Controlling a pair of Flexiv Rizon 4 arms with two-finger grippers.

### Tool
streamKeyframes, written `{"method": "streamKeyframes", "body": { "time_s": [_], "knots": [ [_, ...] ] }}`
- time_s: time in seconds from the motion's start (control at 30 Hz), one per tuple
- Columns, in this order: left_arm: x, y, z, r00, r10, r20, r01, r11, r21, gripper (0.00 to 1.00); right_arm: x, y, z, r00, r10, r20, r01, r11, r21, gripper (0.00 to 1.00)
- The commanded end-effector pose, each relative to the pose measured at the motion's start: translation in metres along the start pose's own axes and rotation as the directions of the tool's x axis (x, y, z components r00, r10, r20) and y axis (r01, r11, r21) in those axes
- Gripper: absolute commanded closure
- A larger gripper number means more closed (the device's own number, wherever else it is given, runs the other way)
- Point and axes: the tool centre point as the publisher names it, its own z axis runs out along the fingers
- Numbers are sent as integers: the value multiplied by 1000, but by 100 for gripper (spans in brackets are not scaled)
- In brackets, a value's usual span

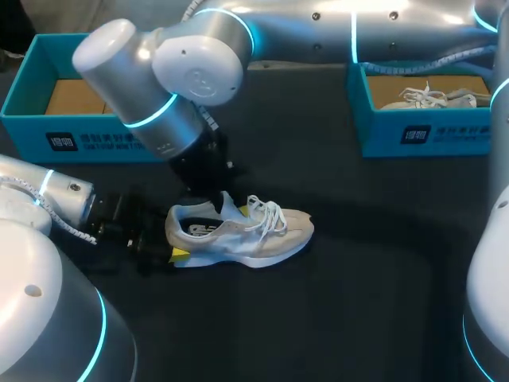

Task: Take the shoe out of the shoebox, open the shoe tongue, remove and reinsert the insole, then place the shoe into the shoebox

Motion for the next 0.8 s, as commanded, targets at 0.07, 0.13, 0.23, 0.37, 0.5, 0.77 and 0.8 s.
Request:
{"method": "streamKeyframes", "body": {
  "time_s": [0.07, 0.13, 0.23, 0.37, 0.5, 0.77, 0.8],
  "knots": [
    [-1, 1, 1, 1000, 0, 1, 0, 1000, 0, 100, -11, 3, 4, 1000, 1, -10, -1, 1000, 9, 100],
    [-1, 1, 1, 1000, 0, 1, 0, 1000, 0, 100, -15, 3, 5, 1000, 4, -13, -4, 1000, 9, 100],
    [-1, 1, 1, 1000, 0, 1, 0, 1000, 0, 100, -24, 5, 7, 1000, 6, -13, -6, 1000, 10, 100],
    [-1, 1, 1, 1000, 0, 1, 0, 1000, 0, 100, -37, 7, 13, 1000, 10, -23, -9, 1000, 20, 100],
    [-1, 1, 1, 1000, 0, 1, 0, 1000, 0, 100, -53, 7, 20, 999, 23, -49, -23, 1000, 19, 100],
    [-1, 1, 1, 1000, 0, 1, 0, 1000, 0, 100, -78, 7, 32, 998, 37, -55, -36, 999, 23, 100],
    [-1, 1, 1, 1000, 0, 1, 0, 1000, 0, 100, -80, 8, 33, 998, 39, -52, -37, 999, 26, 100]
  ]
}}
